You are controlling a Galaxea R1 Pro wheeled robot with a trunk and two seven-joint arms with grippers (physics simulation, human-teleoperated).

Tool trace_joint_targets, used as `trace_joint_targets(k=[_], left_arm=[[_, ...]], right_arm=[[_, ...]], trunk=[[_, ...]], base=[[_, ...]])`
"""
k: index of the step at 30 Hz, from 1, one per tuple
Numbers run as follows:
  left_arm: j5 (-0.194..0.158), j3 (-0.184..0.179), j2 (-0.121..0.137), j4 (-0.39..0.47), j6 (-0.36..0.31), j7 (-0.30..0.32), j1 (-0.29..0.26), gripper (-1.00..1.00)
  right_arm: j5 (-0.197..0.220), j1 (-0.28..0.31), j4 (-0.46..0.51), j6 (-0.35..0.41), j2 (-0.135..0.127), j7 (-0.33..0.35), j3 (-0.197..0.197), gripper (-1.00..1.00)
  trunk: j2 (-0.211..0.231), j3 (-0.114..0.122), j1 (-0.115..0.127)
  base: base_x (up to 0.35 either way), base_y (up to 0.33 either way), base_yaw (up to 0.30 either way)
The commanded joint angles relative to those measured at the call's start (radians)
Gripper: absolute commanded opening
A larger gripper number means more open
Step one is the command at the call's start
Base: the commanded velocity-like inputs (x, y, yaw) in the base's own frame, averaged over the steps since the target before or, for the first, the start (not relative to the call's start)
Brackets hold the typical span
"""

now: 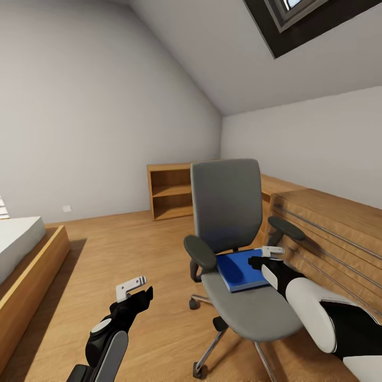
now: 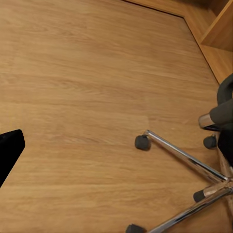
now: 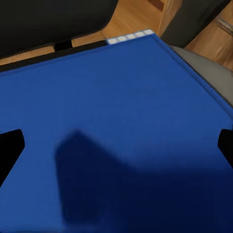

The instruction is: In the bedroom, organize the workspace by keeping the computer under the desk, ensuring the monitor is on the desk, placing the keyboard on the desk next to the monitor, placing the mouse on the desk next to the keyboard, moving the folder from the swivel chair onto the desk next to the mouse, stacking the notebook on top of the folder with the pen on top of the notebook, and positioning the swivel chair next to the desk.

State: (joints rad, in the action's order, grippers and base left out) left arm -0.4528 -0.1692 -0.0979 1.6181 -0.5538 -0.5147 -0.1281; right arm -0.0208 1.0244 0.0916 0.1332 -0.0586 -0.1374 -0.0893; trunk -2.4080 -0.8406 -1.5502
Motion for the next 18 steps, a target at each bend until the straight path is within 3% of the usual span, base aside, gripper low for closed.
trace_joint_targets(k=[1, 11, 18], left_arm=[[-0.01, -0.001, 0.0, 0.001, -0.001, -0.01, -0.001, 1.0], [-0.01, -0.001, 0.001, 0.002, -0.001, -0.01, -0.001, 1.0], [-0.01, -0.001, 0.001, 0.002, -0.001, -0.01, -0.001, 1.0]], right_arm=[[-0.002, 0.0, 0.002, 0.005, 0.0, -0.001, -0.007, 1.0], [-0.002, 0.0, 0.002, 0.006, 0.0, -0.001, -0.007, 1.0], [-0.002, 0.0, 0.002, 0.006, 0.001, -0.001, -0.007, 1.0]], trunk=[[-0.008, -0.004, -0.004], [-0.078, -0.036, -0.042], [-0.078, -0.036, -0.042]], base=[[0.0, 0.0, 0.0], [0.0, 0.0, 0.0], [0.0, 0.0, 0.0]])
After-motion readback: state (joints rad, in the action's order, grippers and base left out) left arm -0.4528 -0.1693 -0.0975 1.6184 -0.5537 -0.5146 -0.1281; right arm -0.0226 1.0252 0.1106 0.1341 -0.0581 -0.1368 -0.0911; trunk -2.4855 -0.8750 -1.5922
